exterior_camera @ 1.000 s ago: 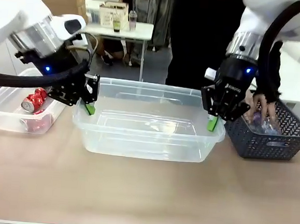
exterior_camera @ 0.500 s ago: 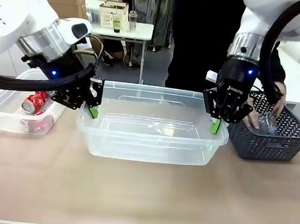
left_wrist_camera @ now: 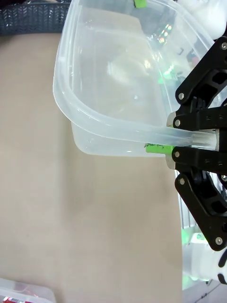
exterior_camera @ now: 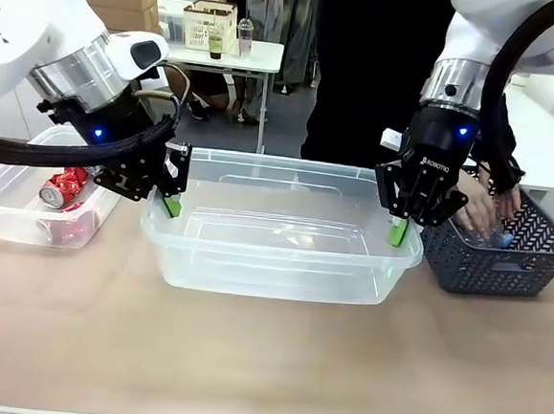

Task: Sort the waste into each basket.
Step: Offer the picked Organizing box to the human.

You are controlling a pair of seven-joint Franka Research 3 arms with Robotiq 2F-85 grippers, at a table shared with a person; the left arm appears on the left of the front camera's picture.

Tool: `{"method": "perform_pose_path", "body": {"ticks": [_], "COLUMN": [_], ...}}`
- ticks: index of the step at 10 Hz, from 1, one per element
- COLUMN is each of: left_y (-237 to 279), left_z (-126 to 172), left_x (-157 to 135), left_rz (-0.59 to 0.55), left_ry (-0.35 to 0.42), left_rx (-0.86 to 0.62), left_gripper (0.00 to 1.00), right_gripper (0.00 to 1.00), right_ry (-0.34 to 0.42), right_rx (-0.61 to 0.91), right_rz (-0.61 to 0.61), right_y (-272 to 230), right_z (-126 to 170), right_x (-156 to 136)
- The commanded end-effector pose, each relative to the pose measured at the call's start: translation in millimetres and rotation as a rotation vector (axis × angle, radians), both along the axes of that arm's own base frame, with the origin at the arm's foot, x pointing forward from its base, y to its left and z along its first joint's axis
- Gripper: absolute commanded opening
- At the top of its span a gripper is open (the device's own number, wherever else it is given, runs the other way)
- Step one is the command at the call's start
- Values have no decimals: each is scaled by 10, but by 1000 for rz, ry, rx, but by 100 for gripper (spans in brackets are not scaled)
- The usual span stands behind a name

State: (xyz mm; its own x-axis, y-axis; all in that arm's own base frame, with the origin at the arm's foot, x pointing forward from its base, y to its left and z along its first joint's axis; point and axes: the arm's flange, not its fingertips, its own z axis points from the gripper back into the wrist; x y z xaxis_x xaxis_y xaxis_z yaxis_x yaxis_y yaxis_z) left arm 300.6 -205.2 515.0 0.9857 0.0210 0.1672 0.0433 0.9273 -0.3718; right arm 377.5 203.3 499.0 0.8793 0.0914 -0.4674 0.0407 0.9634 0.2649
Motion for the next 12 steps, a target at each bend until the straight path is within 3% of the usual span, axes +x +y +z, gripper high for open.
{"method": "perform_pose_path", "body": {"ticks": [1,12], "left_y": [-34,-34], "left_z": [49,49], "left_x": [-16,-16], "left_rz": [12,12], "left_ry": [-10,-10], "left_rx": [-54,-54], "left_gripper": [0,0], "right_gripper": [0,0], "right_ry": [-3,-3], "right_rx": [10,10], "right_rz": [6,6], "right_y": [10,10], "right_z": [5,5], "right_x": [-12,-12]}}
